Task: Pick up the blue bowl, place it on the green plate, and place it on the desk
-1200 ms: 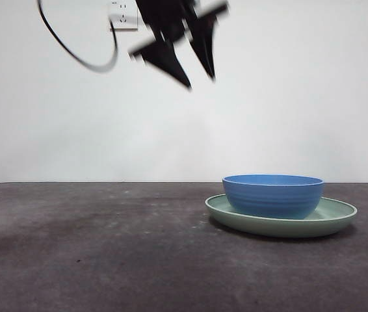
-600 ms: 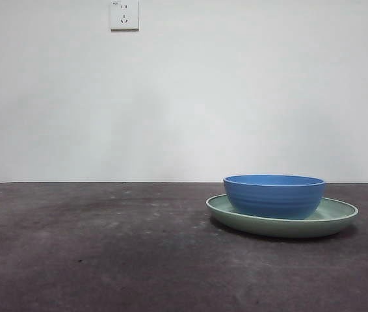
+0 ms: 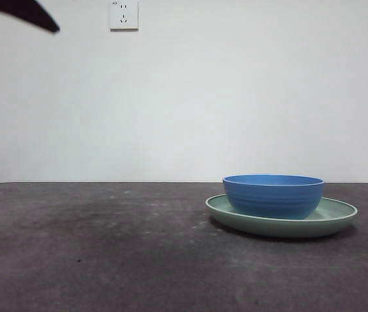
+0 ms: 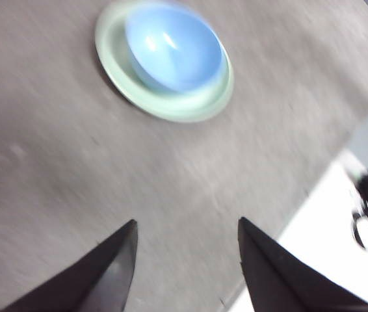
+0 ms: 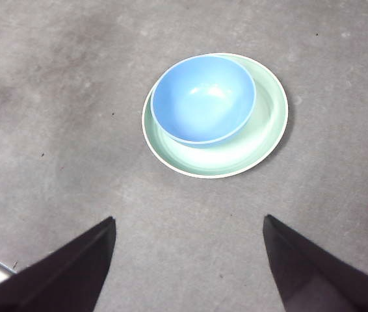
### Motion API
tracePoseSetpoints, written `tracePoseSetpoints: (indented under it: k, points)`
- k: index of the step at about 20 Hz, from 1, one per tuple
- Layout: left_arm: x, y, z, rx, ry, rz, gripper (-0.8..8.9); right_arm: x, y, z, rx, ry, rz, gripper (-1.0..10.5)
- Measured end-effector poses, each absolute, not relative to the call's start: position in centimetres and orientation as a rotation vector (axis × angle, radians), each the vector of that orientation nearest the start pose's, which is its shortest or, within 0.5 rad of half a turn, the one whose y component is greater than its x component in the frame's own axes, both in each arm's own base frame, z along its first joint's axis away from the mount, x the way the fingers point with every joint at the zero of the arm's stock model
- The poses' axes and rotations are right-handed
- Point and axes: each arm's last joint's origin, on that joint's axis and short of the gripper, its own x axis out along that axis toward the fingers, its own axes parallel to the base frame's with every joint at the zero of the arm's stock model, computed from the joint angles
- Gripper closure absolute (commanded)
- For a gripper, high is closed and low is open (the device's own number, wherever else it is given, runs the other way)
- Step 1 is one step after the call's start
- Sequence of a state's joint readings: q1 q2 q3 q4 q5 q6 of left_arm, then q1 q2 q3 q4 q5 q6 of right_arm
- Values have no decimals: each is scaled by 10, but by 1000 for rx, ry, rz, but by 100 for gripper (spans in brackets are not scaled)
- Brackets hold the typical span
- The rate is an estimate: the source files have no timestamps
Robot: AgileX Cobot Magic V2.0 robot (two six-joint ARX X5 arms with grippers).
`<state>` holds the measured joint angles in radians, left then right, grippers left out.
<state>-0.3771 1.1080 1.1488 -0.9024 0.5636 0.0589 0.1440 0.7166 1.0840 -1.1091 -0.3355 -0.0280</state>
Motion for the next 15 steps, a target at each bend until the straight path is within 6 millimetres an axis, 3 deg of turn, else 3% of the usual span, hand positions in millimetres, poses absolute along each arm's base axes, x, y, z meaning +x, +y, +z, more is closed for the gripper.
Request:
tracePoseSetpoints:
  k: [4,10,15]
  points:
    - [183,-91,311,-67,917,-961,565,96,24,357,45,739,467,584]
    - [184,-93,312,-65,893,-974,565,103,25,354,75,776,455,584]
    - [185,-93,312,-65,889,-975,565,134,27,346,76,839,357,585]
